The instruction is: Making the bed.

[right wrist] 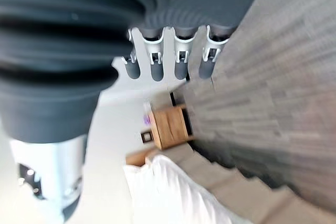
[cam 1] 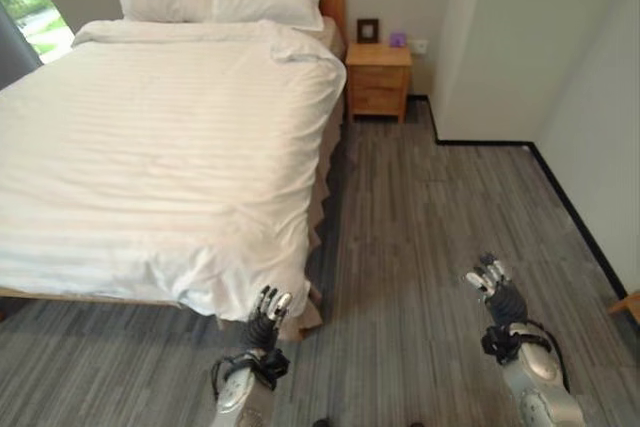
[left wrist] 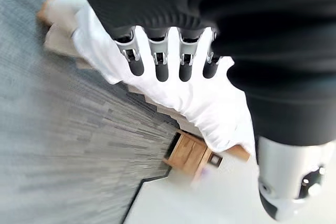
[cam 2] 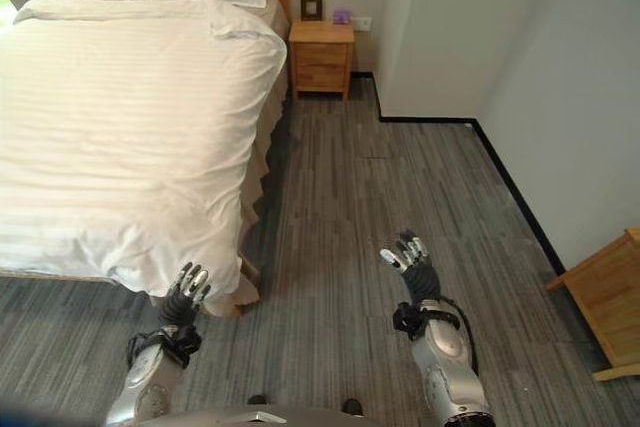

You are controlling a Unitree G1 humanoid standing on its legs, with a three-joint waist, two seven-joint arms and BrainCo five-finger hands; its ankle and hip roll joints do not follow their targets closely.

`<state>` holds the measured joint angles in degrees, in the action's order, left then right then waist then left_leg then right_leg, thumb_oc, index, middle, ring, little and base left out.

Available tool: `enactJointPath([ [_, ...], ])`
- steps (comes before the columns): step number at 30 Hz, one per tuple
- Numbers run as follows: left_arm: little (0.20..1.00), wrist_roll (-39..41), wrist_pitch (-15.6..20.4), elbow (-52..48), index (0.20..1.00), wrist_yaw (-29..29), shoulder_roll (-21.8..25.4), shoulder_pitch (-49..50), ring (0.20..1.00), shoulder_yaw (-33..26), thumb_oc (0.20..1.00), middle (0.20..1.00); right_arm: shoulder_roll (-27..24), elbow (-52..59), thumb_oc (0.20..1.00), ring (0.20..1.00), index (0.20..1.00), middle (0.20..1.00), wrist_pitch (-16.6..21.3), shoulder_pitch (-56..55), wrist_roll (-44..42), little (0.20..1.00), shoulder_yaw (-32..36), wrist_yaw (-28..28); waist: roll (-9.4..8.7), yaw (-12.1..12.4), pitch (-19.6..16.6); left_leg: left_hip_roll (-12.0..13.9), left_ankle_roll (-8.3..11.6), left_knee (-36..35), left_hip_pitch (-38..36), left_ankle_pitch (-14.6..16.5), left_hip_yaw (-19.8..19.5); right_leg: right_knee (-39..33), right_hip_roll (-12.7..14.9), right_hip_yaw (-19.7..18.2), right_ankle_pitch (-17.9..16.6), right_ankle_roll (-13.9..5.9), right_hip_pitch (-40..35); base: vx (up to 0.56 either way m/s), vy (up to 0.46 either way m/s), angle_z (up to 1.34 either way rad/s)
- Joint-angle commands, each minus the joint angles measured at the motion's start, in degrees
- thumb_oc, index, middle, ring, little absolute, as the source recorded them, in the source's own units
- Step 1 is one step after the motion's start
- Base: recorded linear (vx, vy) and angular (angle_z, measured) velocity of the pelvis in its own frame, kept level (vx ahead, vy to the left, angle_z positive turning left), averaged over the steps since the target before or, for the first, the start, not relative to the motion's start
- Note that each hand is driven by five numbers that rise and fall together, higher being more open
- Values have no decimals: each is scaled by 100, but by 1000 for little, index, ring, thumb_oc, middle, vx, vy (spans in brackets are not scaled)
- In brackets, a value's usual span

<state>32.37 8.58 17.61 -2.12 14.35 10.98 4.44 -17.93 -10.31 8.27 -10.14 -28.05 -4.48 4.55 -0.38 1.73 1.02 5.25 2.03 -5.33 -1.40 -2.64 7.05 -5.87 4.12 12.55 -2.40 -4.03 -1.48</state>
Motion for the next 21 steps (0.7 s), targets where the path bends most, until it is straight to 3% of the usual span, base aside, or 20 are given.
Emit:
enactJointPath([
  [1, 1000, -142, 274, -225, 1000, 124, 181, -615, 1000, -40, 1000, 1000, 42, 3, 1000, 1000, 1000, 1000, 220, 259, 541, 1000, 97, -82, -248, 63, 298, -309, -89, 64, -292, 283, 159, 904, 273, 328, 87, -401, 98, -150, 78, 2],
  [3, 1000, -122, 314, -155, 1000, 67, 159, -724, 1000, -4, 1000, 1000, 68, 66, 1000, 1000, 1000, 1000, 211, 326, 637, 1000, 49, -84, -142, -24, 605, -281, -255, 100, -323, 358, 251, 2560, 532, 207, -329, -772, 999, -171, 82, -4],
  [4, 1000, -167, 307, -70, 1000, 0, 158, -807, 1000, 99, 1000, 1000, 124, 109, 1000, 1000, 1000, 1000, 232, 354, 637, 1000, 6, -42, -51, -146, 767, -199, -283, 135, -350, 349, 215, 3251, 448, -148, -361, -965, 1311, -103, 13, -35],
  [5, 1000, -233, 319, -21, 1000, -61, 164, -860, 1000, 167, 1000, 1000, 179, 100, 1000, 1000, 1000, 1000, 239, 377, 613, 1000, -29, -13, -17, -202, 820, -151, -258, 139, -375, 332, 153, 3297, 392, -383, -367, -965, 1423, -11, -76, -45],
  [6, 1000, -247, 328, -30, 1000, -127, 178, -871, 1000, 216, 1000, 1000, 264, 137, 1000, 1000, 1000, 1000, 249, 386, 506, 1000, -54, 26, -30, -264, 842, -126, -232, 142, -428, 341, 75, 3101, 316, -571, -302, -901, 1399, 97, -170, -23],
  [9, 1000, 7, 283, -131, 1000, 109, 211, -745, 1000, 260, 1000, 1000, 398, 144, 1000, 1000, 1000, 1000, 261, 302, 259, 1000, -64, -70, -41, -198, 710, 122, -7, 88, -537, 370, 47, 1956, 1042, -415, -384, -711, 1103, 156, -281, 23],
  [10, 1000, 22, 280, -127, 1000, 153, 231, -724, 1000, 270, 1000, 1000, 383, 134, 1000, 1000, 1000, 1000, 256, 267, 254, 1000, -54, -94, -89, -208, 667, 166, 63, 81, -531, 375, -25, 1551, 1053, -541, -338, -683, 962, 192, -403, 16],
  [11, 1000, -84, 293, -93, 1000, 127, 287, -726, 1000, 287, 1000, 1000, 335, 91, 1000, 1000, 1000, 1000, 288, 235, 313, 1000, -47, -86, -165, -228, 648, 263, 148, 92, -531, 400, -128, 1068, 903, -822, -191, -659, 722, 179, -426, 9],
  [13, 1000, -96, 298, 23, 1000, 142, 248, -623, 1000, 191, 1000, 1000, 315, -26, 1000, 1000, 1000, 1000, 268, 231, 222, 1000, -68, -123, -268, -104, 526, 557, 380, 61, -510, 169, -33, 688, 686, -597, -132, -647, 517, 147, -527, 26],
  [14, 1000, 216, 303, 158, 1000, 104, 59, -472, 1000, 2, 1000, 1000, 174, 58, 1000, 1000, 1000, 1000, 291, 307, 72, 1000, -22, -150, -265, -35, 455, 737, 518, 158, -384, -172, -113, 422, 457, -387, -84, -545, 261, 87, -426, 34],
  [16, 1000, 464, 323, 224, 1000, 78, -83, -431, 1000, -83, 1000, 1000, 134, 59, 1000, 1000, 1000, 1000, 330, 313, 20, 1000, 30, -128, -258, -45, 464, 772, 545, 312, -266, -350, -181, 338, 418, -222, -109, -493, 155, 31, -267, 40],
  [18, 1000, 558, 290, 253, 1000, 126, -201, -353, 1000, -123, 1000, 1000, -27, 71, 1000, 1000, 1000, 1000, 323, 326, 102, 1000, 187, -74, -324, -13, 500, 556, 453, 827, -33, -335, -351, 266, 431, -100, -134, -381, 46, 30, -242, 49],
  [20, 1000, 529, 270, 126, 1000, 169, -183, -278, 1000, -52, 1000, 1000, -18, -115, 1000, 1000, 1000, 1000, 318, 328, -149, 1000, 312, -69, -376, 39, 547, 137, 416, 1152, 181, -219, -769, 200, 451, -85, -144, -333, -52, 46, -201, 42],
  [21, 1000, 400, 163, 36, 1000, 296, -102, -215, 1000, -2, 1000, 1000, 122, -330, 1000, 1000, 1000, 1000, 303, 296, -575, 1000, 429, -86, -419, 64, 542, -181, 261, 1051, 319, 36, -733, 157, 427, -48, -126, -306, -117, 41, -164, 32],
])
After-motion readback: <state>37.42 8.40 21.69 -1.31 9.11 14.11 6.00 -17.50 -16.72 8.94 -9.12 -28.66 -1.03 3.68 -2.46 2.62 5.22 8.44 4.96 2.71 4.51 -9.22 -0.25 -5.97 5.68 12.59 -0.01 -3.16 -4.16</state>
